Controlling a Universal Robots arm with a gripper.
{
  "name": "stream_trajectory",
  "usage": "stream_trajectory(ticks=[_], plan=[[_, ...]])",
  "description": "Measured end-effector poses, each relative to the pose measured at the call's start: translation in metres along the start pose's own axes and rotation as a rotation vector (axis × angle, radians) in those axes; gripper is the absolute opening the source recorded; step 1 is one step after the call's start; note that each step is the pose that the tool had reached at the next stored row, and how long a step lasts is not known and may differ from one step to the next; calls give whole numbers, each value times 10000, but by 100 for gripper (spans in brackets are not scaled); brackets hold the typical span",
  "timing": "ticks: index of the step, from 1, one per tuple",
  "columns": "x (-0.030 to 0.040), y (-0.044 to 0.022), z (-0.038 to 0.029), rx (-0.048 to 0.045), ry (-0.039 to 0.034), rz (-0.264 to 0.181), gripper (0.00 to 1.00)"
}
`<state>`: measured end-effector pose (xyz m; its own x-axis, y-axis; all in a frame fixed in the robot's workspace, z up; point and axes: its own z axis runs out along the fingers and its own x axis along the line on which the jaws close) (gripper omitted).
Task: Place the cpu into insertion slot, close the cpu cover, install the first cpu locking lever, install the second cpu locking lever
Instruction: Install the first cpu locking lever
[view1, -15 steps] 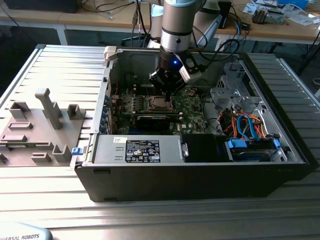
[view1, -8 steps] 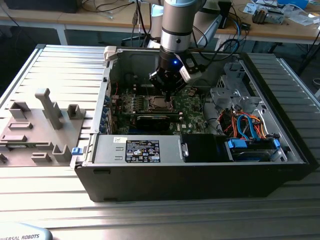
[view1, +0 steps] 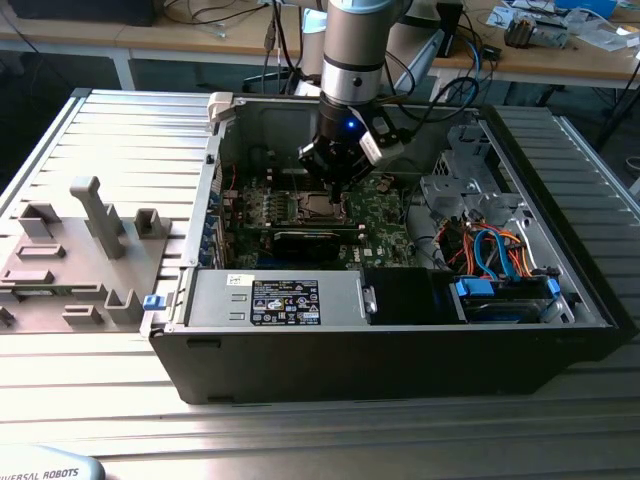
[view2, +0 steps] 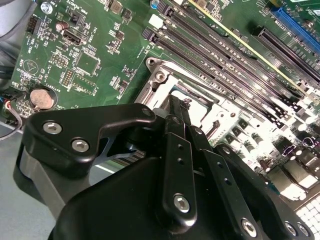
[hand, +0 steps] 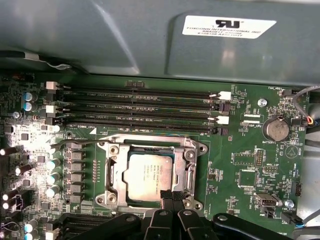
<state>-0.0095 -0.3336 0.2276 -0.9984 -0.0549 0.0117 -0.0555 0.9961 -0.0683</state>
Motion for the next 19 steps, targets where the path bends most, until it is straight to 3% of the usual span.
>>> stream_trajectory(ticks=[19], plan=[[0, 0, 0, 3, -19, -270, 11]])
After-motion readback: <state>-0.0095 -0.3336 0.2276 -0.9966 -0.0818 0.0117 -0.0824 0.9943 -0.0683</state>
